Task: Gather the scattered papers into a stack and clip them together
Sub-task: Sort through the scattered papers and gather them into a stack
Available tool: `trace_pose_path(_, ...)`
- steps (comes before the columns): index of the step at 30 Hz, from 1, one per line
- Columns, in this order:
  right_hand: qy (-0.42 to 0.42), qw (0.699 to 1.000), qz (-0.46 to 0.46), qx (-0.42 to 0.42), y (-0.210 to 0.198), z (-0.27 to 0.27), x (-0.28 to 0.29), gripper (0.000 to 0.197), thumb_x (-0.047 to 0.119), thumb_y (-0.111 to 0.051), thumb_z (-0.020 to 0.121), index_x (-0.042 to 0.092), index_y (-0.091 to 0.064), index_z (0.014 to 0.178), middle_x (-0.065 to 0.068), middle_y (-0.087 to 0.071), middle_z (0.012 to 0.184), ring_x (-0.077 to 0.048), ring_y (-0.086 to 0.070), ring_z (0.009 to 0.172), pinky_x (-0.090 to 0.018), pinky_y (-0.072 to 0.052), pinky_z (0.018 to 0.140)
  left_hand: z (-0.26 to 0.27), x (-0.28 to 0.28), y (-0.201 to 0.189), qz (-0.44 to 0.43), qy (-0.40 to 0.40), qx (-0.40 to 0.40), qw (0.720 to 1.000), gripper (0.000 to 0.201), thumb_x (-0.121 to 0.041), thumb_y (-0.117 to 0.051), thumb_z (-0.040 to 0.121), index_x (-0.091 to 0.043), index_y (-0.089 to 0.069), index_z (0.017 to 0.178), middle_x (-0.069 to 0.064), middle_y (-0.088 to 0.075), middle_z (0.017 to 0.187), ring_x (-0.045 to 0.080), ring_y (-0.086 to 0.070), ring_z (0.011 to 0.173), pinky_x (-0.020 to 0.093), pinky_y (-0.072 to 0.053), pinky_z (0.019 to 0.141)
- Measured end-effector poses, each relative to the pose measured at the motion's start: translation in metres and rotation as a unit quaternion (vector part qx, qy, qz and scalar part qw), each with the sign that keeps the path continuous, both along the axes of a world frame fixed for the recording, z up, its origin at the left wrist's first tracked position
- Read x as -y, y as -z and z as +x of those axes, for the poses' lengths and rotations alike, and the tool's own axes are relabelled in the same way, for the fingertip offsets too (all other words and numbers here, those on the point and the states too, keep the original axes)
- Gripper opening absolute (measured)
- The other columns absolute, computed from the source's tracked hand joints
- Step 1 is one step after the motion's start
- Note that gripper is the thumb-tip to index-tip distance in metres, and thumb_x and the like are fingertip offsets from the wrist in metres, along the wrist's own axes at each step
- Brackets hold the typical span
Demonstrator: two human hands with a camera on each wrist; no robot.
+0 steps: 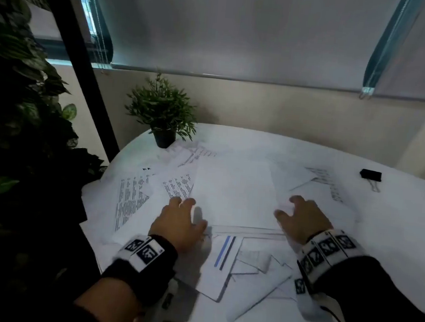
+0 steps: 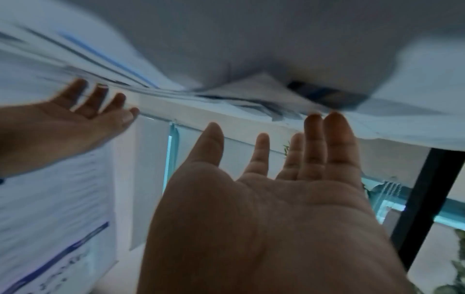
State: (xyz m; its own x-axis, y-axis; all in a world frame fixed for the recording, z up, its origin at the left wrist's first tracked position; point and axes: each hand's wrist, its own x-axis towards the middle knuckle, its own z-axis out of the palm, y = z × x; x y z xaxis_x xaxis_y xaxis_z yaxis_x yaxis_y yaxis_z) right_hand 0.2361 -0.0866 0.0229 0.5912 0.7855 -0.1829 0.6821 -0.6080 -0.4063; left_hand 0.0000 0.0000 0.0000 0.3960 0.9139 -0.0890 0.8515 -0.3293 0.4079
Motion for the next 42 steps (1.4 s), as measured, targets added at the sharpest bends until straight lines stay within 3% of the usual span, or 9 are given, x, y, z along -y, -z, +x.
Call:
trace_pose_path(12,0.036,0.996,0.004,-0.083,0.017,-0.009,-0.034,0.052,0.044,-0.058,0.087,0.003,-0.056,0.119,-0.012,-0.060,0.123,-0.026,-0.057,0.108,-0.026,-0.041,0.082,0.007,-0.025,0.002,-0.026,0.027,-0.052,0.998,0.038,-0.024,-0.058,0.080,-0.022,-0.062,0.117,0.007,-0.051,0.128,0.027,-0.050,0.118,0.036,-0.045,0.098)
trace_pose_path(17,0.069,0.949,0.173,-0.254,-0.005,-0.004,-0.026,0.042,0.010,-0.068,0.082,-0.002,-0.056,0.121,-0.013,-0.061,0.119,-0.026,-0.059,0.102,-0.029,-0.042,0.087,-0.004,-0.026,-0.002,-0.050,0.043,0.011,0.998,0.048,-0.038,-0.063,0.083,-0.022,-0.055,0.127,0.006,-0.052,0.132,0.023,-0.050,0.120,0.027,-0.040,0.099)
trace_pose_path(21,0.051,0.903,0.358,-0.232,-0.064,-0.011,0.000,0.038,-0.002,-0.062,0.080,0.020,-0.053,0.109,-0.003,-0.063,0.106,-0.022,-0.060,0.088,-0.029,-0.044,0.074,-0.014,-0.016,-0.025,-0.055,0.033,0.141,0.988,0.047,-0.040,-0.061,0.088,-0.025,-0.050,0.132,0.002,-0.050,0.133,0.018,-0.056,0.111,0.028,-0.045,0.093)
trace_pose_path(24,-0.083,0.907,0.410,-0.051,-0.114,-0.039,0.019,0.040,0.001,-0.056,0.080,0.027,-0.053,0.110,0.010,-0.062,0.097,-0.013,-0.058,0.086,-0.026,-0.045,0.076,-0.014,-0.002,-0.052,-0.055,0.017,0.327,0.943,0.034,-0.045,-0.058,0.088,-0.030,-0.058,0.119,-0.006,-0.062,0.114,0.008,-0.062,0.095,0.030,-0.052,0.087)
trace_pose_path(29,-0.270,0.918,0.288,0.033,-0.108,-0.121,0.015,0.051,0.005,-0.050,0.078,0.027,-0.053,0.123,0.005,-0.059,0.122,-0.016,-0.053,0.112,-0.030,-0.042,0.095,-0.006,0.023,-0.081,-0.294,-0.026,0.593,0.749,0.040,-0.059,-0.055,0.081,-0.026,-0.067,0.100,0.000,-0.071,0.092,0.017,-0.068,0.079,0.034,-0.056,0.061)
trace_pose_path(33,-0.403,0.898,0.153,-0.082,-0.065,-0.153,0.007,0.027,0.030,-0.063,0.085,0.023,-0.057,0.111,0.000,-0.059,0.111,-0.018,-0.057,0.097,-0.034,-0.048,0.085,-0.025,0.027,-0.055,-0.210,-0.101,0.552,0.800,0.017,-0.014,-0.053,0.093,-0.005,-0.067,0.095,0.009,-0.075,0.081,0.031,-0.068,0.083,0.028,-0.056,0.059)
trace_pose_path(36,-0.304,0.919,0.131,-0.217,-0.045,-0.121,-0.002,0.039,0.050,-0.063,0.083,0.027,-0.062,0.114,0.005,-0.064,0.114,-0.010,-0.061,0.091,-0.029,-0.050,0.085,-0.054,0.021,-0.022,-0.168,-0.193,0.488,0.835,0.020,0.007,-0.050,0.087,-0.006,-0.065,0.092,0.009,-0.075,0.078,0.022,-0.069,0.069,0.028,-0.055,0.061)
trace_pose_path(39,-0.061,0.989,0.128,-0.040,-0.027,-0.053,-0.024,0.046,0.050,-0.058,0.086,0.019,-0.055,0.120,-0.008,-0.060,0.120,-0.024,-0.057,0.109,-0.031,-0.046,0.092,-0.080,0.017,-0.001,-0.155,-0.256,0.457,0.838,0.027,0.003,-0.059,0.087,-0.003,-0.059,0.113,0.019,-0.067,0.109,0.032,-0.064,0.088,0.045,-0.050,0.089)
trace_pose_path(42,0.067,0.993,-0.074,0.065,-0.004,-0.004,-0.030,0.081,0.061,-0.053,0.081,0.013,-0.029,0.141,-0.016,-0.037,0.141,-0.034,-0.037,0.130,-0.041,-0.036,0.104,-0.094,0.018,0.006,-0.149,-0.257,0.444,0.845,0.035,0.000,-0.059,0.088,-0.005,-0.054,0.123,0.017,-0.064,0.113,0.035,-0.063,0.096,0.050,-0.048,0.094)
